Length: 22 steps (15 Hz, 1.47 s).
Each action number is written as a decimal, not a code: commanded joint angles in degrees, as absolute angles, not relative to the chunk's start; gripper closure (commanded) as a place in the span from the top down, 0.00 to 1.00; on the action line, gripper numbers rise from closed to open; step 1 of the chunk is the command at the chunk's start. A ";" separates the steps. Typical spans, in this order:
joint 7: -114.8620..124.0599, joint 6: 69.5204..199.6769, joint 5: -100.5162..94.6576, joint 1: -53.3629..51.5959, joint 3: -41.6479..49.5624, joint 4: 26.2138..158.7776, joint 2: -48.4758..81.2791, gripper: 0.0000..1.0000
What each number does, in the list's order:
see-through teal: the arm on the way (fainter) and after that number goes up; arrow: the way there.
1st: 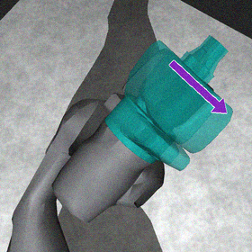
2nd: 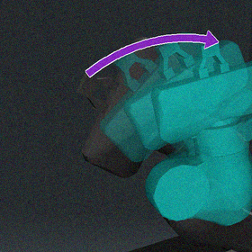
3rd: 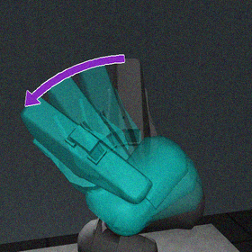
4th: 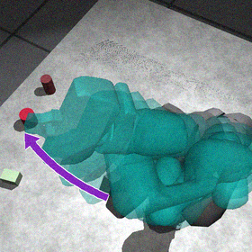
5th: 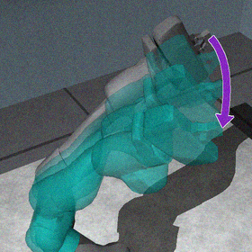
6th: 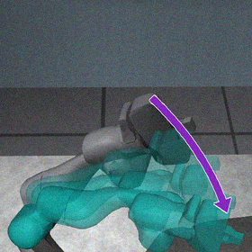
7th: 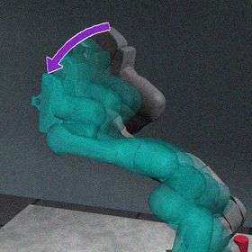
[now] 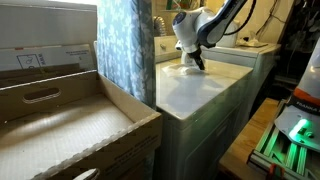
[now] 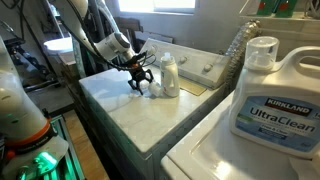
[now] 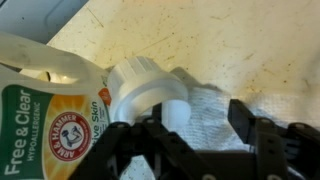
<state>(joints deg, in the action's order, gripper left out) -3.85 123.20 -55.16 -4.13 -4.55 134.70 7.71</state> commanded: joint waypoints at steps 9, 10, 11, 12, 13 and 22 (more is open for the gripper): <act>-3.61 132.43 -39.53 -3.21 -4.57 135.71 1.82 1.00; -2.81 133.53 -37.73 -2.92 -4.20 136.08 0.70 1.00; -1.87 134.02 -35.76 -2.74 -3.86 136.22 -0.22 1.00; -0.67 134.29 -34.53 -2.59 -3.49 136.41 -1.15 1.00; 0.43 135.19 -33.22 -2.44 -3.13 136.90 -2.17 1.00; 7.05 133.67 -31.02 -1.97 -2.38 133.95 -1.34 1.00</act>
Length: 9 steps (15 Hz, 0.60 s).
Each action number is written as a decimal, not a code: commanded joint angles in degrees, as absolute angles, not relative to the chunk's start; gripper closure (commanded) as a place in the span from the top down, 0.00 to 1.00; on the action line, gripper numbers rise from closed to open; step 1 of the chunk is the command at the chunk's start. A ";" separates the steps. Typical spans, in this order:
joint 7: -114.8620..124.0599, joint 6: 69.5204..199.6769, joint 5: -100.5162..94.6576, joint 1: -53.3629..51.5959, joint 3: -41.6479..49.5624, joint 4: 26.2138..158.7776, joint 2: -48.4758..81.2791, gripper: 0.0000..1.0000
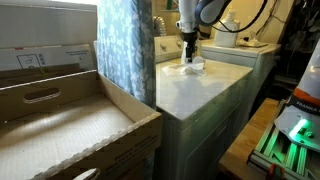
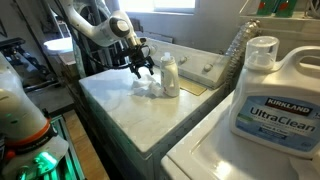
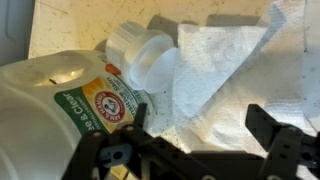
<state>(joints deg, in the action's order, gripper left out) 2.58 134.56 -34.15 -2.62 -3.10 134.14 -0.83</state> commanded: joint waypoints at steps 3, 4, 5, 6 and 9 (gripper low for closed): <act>11.50 132.39 -27.56 -1.32 -1.71 134.85 -3.49 1.00; 12.58 132.22 -26.08 -0.96 -1.42 135.73 -4.77 1.00; 14.11 131.92 -24.84 -0.70 -1.22 136.02 -5.35 1.00; 15.47 131.06 -23.17 -0.61 -1.20 136.50 -6.52 1.00; 21.22 129.01 -20.09 0.15 -1.25 137.53 -9.24 1.00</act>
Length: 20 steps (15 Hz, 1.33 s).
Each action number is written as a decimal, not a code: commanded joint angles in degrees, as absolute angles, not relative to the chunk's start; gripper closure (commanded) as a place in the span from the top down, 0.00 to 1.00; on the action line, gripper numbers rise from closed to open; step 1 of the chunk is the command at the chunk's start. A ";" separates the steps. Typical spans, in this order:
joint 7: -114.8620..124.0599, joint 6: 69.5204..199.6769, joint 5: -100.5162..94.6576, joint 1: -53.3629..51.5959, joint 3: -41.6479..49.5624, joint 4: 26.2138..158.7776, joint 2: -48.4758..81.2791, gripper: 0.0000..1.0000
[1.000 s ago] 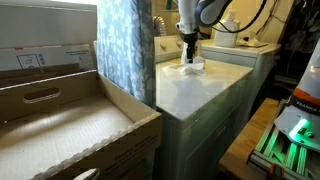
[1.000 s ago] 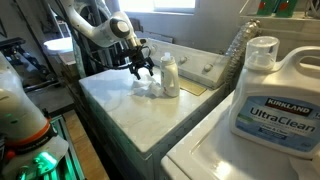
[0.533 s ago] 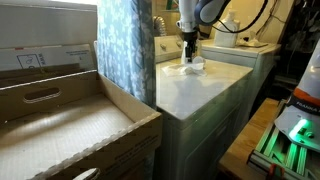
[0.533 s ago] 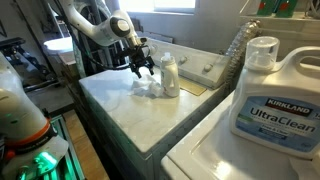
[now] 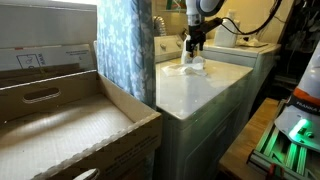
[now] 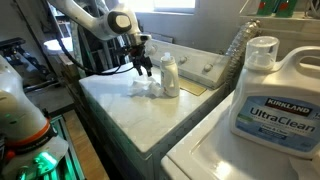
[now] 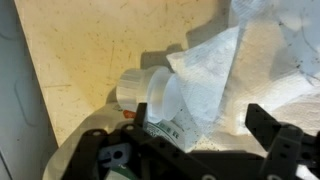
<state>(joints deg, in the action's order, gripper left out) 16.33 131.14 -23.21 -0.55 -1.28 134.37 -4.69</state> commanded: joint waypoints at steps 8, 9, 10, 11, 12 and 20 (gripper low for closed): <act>40.69 132.43 -20.53 5.81 -0.71 143.10 -13.01 1.00; 36.59 129.76 -21.32 5.24 -1.19 140.34 -11.25 1.00; 38.21 130.55 -21.33 5.66 -1.13 140.74 -11.34 1.00; 39.18 131.12 -21.37 5.85 -1.11 141.06 -11.34 1.00; 39.62 131.23 -21.37 5.87 -1.11 141.18 -11.34 1.00; 55.86 133.99 -20.35 9.02 0.51 140.79 -10.40 1.00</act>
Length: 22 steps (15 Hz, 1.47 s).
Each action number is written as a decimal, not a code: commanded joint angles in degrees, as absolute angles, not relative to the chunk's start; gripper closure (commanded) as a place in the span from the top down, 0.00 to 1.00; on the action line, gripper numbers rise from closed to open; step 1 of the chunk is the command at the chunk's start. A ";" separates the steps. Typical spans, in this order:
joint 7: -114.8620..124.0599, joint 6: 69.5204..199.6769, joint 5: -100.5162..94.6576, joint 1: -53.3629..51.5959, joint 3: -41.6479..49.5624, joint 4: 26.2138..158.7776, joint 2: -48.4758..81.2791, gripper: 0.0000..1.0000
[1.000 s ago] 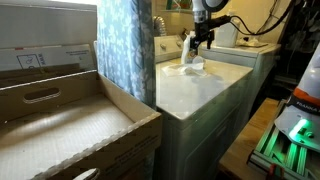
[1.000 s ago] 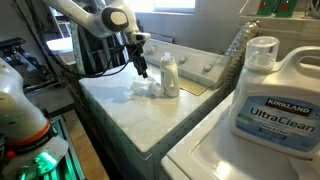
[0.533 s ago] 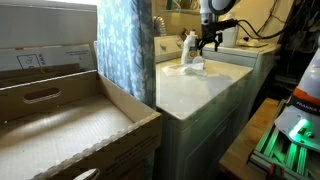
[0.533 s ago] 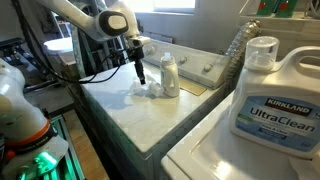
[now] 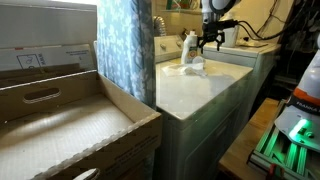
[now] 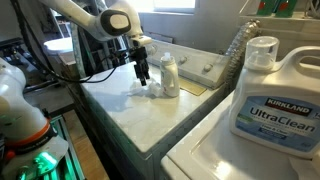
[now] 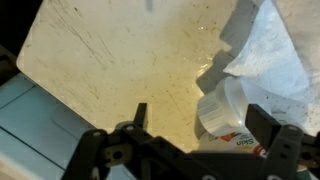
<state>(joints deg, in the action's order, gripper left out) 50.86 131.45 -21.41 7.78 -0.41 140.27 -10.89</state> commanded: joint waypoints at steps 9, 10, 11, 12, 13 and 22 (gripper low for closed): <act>61.21 148.44 -9.83 8.93 3.26 141.68 -4.91 1.00; 61.27 148.57 -8.24 8.86 3.28 141.65 -4.34 1.00; 61.27 148.48 -7.00 8.80 3.30 141.58 -4.03 1.00; 61.51 147.90 -6.21 8.82 3.32 141.42 -3.73 1.00; 61.52 147.84 -5.64 8.79 3.37 141.41 -3.34 1.00; 63.93 151.42 -5.37 9.18 4.48 142.22 -2.72 1.00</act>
<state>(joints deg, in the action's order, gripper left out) 62.55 148.56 -6.17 9.47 3.33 141.06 -2.68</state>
